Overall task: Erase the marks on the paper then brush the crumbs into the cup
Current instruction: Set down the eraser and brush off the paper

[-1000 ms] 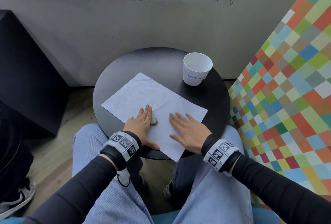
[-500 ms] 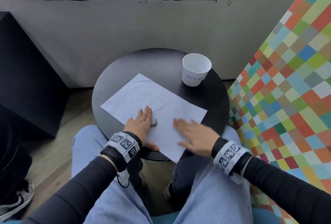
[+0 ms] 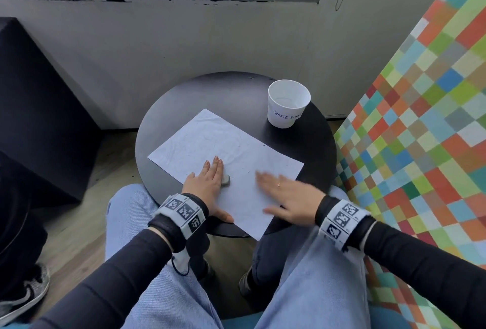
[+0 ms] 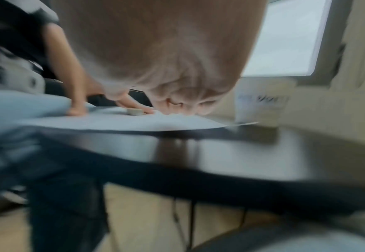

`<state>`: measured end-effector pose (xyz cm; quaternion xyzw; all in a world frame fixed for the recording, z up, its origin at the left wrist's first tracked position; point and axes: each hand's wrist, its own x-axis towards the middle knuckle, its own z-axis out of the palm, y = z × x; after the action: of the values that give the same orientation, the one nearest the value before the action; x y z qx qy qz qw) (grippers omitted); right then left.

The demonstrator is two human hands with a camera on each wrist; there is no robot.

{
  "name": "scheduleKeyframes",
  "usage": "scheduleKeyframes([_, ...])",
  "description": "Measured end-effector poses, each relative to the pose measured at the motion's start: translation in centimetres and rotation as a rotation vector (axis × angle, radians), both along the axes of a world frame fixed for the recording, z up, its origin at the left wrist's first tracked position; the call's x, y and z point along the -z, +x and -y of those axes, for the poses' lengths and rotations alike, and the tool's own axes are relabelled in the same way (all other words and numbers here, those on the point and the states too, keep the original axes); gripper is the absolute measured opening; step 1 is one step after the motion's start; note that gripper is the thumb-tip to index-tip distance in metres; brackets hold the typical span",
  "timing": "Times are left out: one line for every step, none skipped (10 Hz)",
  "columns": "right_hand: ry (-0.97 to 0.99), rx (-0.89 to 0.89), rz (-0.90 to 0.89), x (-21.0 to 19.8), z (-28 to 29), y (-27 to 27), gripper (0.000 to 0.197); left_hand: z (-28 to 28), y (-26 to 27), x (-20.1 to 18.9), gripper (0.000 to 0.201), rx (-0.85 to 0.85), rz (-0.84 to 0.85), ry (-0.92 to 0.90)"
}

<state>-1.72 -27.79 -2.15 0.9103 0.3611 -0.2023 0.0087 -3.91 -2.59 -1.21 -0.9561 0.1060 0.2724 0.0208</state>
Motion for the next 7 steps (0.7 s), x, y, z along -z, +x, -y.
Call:
scheduleKeyframes([-0.025,0.096,0.045,0.3,1.0,1.1,0.098,0.0,0.2,-0.1,0.146,0.005,0.005,-0.004])
scheduleKeyframes([-0.05,0.174,0.128,-0.5,1.3,2.3,0.104,0.0,0.1,-0.1,0.145,0.002,-0.006,-0.008])
scheduleKeyframes([-0.034,-0.059,0.031,0.2,-0.8,1.3,0.092,0.1,0.1,-0.1,0.146,-0.001,-0.007,0.004])
scheduleKeyframes([-0.024,0.072,0.036,0.6,-0.6,2.6,0.106,0.0,0.2,-0.2,0.145,0.0,-0.005,0.0])
scheduleKeyframes([-0.024,0.171,0.1,-0.3,-0.8,3.5,0.112,-0.1,0.0,-0.1,0.146,-0.005,-0.017,-0.006])
scheduleKeyframes([-0.022,0.017,0.039,0.3,-1.3,2.3,0.093,-0.1,0.1,-0.2,0.145,-0.003,-0.016,0.002])
scheduleKeyframes([-0.057,0.246,0.13,0.0,0.7,2.7,0.087,-0.1,0.3,-0.1,0.146,-0.001,-0.016,0.005])
